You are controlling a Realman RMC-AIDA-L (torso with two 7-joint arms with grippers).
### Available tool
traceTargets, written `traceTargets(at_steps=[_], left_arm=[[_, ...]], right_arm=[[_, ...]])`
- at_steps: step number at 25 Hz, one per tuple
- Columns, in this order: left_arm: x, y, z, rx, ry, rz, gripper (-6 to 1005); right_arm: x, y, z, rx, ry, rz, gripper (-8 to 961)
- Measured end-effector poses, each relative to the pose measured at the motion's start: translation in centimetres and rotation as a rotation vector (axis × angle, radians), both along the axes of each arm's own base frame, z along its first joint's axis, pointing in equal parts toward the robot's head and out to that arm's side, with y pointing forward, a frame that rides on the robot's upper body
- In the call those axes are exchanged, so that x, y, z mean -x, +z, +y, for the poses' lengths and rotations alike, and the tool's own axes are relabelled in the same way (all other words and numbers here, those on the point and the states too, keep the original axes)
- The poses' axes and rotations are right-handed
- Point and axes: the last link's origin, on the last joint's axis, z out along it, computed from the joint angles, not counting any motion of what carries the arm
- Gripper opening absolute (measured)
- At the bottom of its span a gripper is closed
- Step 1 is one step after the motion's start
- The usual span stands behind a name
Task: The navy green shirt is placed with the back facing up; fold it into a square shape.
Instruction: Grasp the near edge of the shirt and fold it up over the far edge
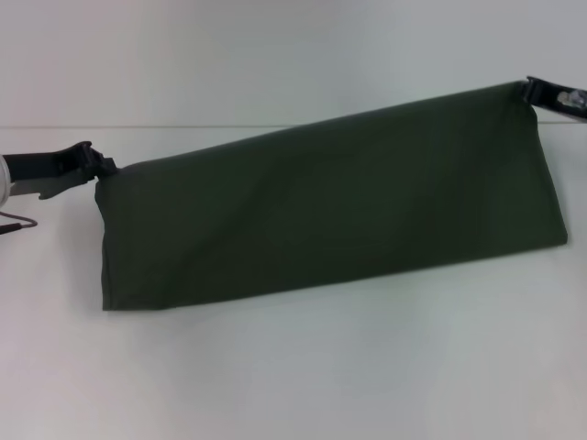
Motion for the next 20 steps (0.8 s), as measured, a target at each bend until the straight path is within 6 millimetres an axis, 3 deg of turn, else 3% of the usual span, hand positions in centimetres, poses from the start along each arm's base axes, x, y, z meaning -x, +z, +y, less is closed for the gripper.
traceTargets(at_steps=[5, 12, 20], left_arm=[[-0.7, 0.3, 0.9, -0.043, -0.007, 0.018, 13], [-1.3, 0.0, 2.3, -0.1, -0.019, 0.1, 13], [-1.7, -0.9, 2.7, -0.113, -0.027, 0.134, 14]], right_arm=[[1.4, -0.2, 1.0, -0.027, 0.015, -0.026, 45], [0.7, -1.7, 1.1, -0.067, -0.044, -0.106, 63], [0.6, -1.7, 1.3, -0.098, -0.053, -0.153, 84]])
